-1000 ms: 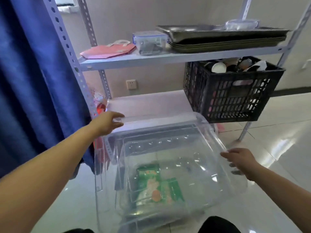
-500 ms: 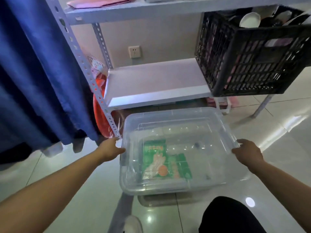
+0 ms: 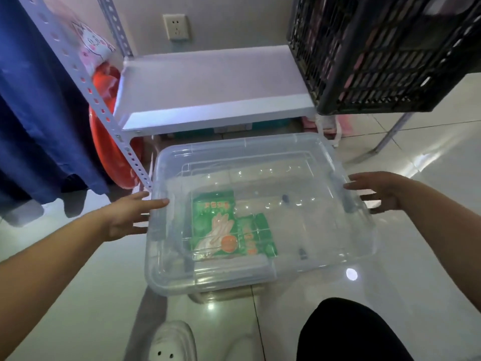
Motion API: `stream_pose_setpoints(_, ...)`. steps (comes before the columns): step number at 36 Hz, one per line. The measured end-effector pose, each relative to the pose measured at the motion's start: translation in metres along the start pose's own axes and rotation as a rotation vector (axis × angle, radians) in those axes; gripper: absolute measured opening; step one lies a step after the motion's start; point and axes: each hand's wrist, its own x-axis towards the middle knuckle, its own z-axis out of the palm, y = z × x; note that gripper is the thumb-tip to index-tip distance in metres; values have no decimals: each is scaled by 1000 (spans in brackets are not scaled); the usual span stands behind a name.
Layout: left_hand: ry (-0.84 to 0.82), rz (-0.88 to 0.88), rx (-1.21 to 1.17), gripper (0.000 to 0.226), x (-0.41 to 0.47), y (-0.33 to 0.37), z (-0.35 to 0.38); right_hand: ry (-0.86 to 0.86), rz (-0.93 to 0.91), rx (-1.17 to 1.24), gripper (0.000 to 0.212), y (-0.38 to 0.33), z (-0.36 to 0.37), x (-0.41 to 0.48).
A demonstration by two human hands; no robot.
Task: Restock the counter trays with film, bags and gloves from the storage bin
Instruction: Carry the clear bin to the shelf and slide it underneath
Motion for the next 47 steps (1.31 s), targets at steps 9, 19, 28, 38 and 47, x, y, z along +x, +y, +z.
stream_pose_setpoints(9, 90, 10, 112, 50, 4, 6, -2, -243, -59, 119, 73, 27, -7, 31)
stream_pose_setpoints(19, 120, 4, 222, 36, 7, 21, 0, 6, -165, -36, 40, 12, -5, 21)
stream_pose_setpoints(28, 145, -16, 168, 55, 3, 19, -1, -36, -102, -150, 33, -10, -5, 17)
stream_pose_setpoints(38, 234, 14, 186, 25, -3, 29, 10, -59, -67, -156, 29, -11, -7, 17)
stream_pose_setpoints(47, 239, -1, 209, 31, -1, 28, 11, -23, -73, -179, 27, -13, -6, 10)
